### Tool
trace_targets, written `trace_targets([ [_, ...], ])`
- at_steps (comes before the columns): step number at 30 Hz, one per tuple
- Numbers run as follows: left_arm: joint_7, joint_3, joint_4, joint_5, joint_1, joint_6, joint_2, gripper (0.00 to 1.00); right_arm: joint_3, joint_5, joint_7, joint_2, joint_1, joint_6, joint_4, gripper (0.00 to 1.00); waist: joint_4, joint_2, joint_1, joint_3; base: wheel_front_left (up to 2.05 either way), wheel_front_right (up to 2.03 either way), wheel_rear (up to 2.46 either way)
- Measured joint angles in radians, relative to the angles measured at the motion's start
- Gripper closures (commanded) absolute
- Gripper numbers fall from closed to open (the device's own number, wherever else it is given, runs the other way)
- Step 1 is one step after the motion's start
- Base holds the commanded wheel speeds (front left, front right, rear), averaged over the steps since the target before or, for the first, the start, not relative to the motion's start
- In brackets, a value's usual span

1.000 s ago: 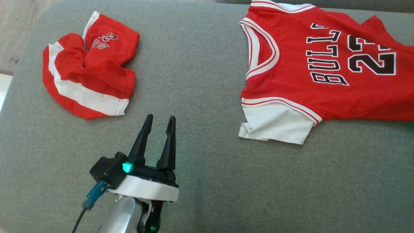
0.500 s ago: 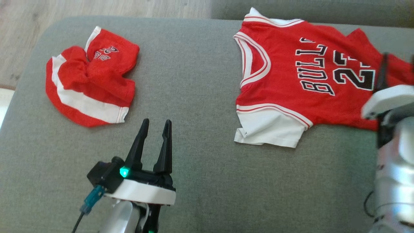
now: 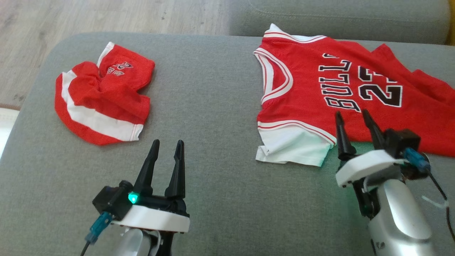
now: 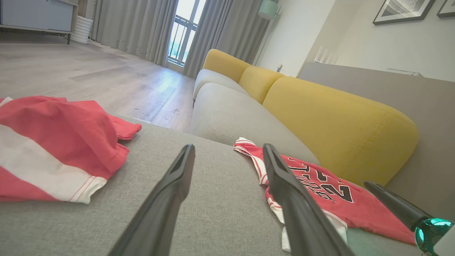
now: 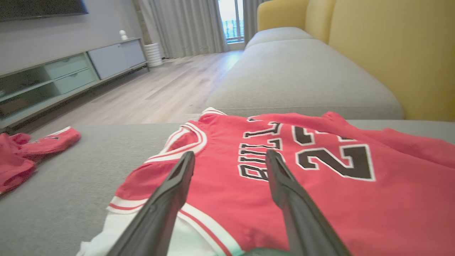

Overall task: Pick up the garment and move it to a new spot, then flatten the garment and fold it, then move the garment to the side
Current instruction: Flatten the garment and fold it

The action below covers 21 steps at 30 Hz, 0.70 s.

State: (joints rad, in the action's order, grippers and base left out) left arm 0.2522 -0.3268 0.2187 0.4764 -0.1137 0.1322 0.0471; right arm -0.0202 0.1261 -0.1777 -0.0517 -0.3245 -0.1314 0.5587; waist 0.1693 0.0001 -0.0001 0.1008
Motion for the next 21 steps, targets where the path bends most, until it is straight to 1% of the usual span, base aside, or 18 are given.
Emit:
trace_targets([
  [4,0.000,-0.004,-0.001,0.000,-0.001,0.000,0.000,0.00,-0.059,-0.013,0.078,-0.001,-0.006,0.000,-0.061,0.00,0.019,0.0000,0.0001,0.012,0.00,0.00,0.00],
  [9,0.000,-0.029,-0.002,0.010,-0.003,0.000,0.000,0.00,-0.099,-0.045,0.197,-0.002,-0.048,0.000,-0.070,0.00,0.061,0.0000,0.0001,0.032,0.00,0.00,0.00],
  [13,0.000,-0.038,-0.002,0.023,-0.010,0.000,0.000,0.00,-0.115,-0.043,0.284,-0.002,-0.106,0.000,-0.022,0.00,0.103,0.0000,0.0002,0.051,0.00,0.00,0.00],
  [14,0.000,-0.042,-0.002,0.026,-0.012,0.000,0.000,0.00,-0.115,-0.037,0.305,-0.002,-0.122,0.000,-0.003,0.00,0.113,0.0000,0.0002,0.055,0.00,0.00,0.00],
  [15,0.000,-0.054,-0.002,0.035,-0.019,0.000,0.000,0.00,-0.115,-0.031,0.343,-0.003,-0.154,0.000,0.042,0.00,0.136,0.0000,0.0002,0.065,0.00,0.00,0.00],
  [16,0.000,-0.054,-0.002,0.035,-0.019,0.000,0.000,0.00,-0.115,-0.031,0.343,-0.003,-0.154,0.000,0.042,0.00,0.136,0.0000,0.0002,0.065,0.00,0.00,0.00],
  [21,0.000,-0.068,-0.001,0.046,-0.031,0.000,0.000,0.00,-0.096,-0.020,0.418,-0.006,-0.232,0.000,0.164,0.00,0.191,0.0000,0.0002,0.088,0.00,0.00,0.00],
])
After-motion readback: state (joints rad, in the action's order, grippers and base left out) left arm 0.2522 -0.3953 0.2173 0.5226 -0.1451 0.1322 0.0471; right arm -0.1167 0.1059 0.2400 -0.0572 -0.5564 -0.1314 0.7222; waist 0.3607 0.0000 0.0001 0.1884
